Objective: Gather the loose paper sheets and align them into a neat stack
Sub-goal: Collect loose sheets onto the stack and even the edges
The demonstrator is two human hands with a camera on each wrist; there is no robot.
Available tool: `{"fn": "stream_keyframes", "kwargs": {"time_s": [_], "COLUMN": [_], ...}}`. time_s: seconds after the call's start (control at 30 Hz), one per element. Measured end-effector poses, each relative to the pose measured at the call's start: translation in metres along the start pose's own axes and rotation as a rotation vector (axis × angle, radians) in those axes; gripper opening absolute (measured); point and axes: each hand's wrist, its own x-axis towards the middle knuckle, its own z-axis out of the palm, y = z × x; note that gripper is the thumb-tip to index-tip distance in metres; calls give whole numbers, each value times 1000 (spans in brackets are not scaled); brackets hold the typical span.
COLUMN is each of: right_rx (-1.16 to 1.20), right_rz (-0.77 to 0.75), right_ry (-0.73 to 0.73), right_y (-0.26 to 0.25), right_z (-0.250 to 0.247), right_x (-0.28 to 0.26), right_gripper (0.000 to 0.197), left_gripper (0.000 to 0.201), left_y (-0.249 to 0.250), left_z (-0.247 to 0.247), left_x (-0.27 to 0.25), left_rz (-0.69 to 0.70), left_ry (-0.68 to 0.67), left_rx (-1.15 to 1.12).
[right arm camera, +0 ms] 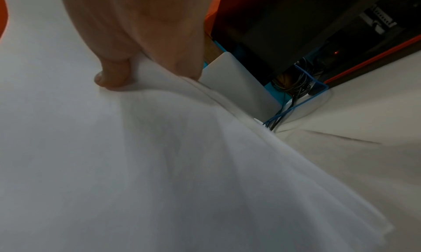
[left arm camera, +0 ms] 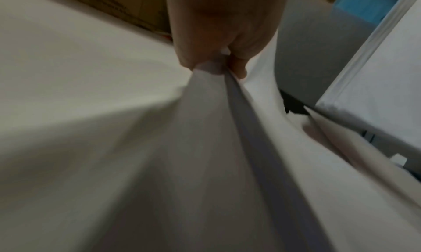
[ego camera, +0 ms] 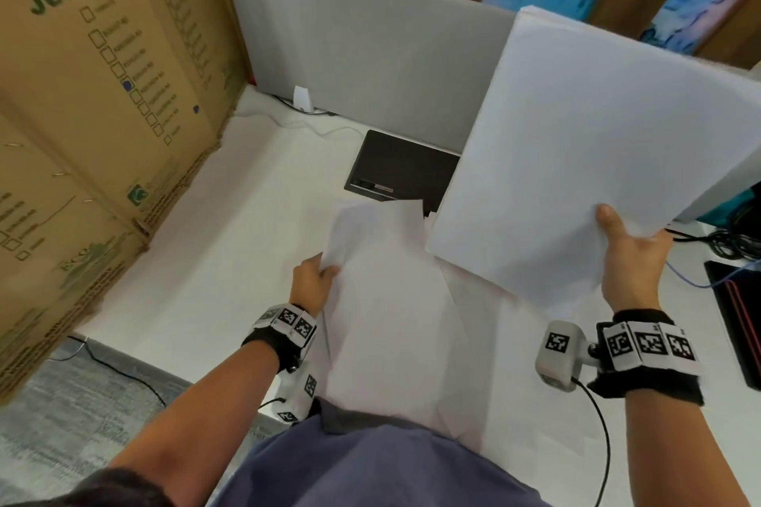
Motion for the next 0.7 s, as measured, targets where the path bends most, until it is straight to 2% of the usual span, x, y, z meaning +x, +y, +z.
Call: {"fn": "stream_keyframes", "kwargs": {"time_s": [0.17, 0.3, 0.37, 0.4, 0.43, 0.5, 0.57, 0.63, 0.7], "right_rx": [-18, -77, -109, -131, -150, -179, -183, -188, -183], "right_rz": [9, -12, -6, 3, 8, 14, 16, 21, 27], "right_ry": [-21, -7, 15, 22, 24, 22, 16, 22, 28], "right_y": [2, 7, 14, 17, 21, 26, 29, 30, 29], "right_z": [0, -8, -15, -18, -20, -22, -23, -25, -29], "right_x": [-3, 2, 7, 9, 11, 12, 12, 12, 12], "right_gripper": [29, 27, 17, 17, 26, 38, 41, 40, 38], "left_gripper": [13, 8, 6, 5, 4, 9, 14, 7, 29], "left_y": [50, 84, 101, 107, 113, 114, 104, 87, 67], "left_z": [-36, -68, -81, -84, -86, -83, -76, -68, -58], "left_x": [20, 35, 41, 43, 45, 50, 56, 61, 63], "left_rz": [234, 288, 289, 296, 301, 269, 183, 65, -86], "left_ry": [82, 149, 164, 170, 167, 150, 153, 133, 41], "left_rx": [-157, -254, -301, -318, -330, -377, -465, -532, -494]}}
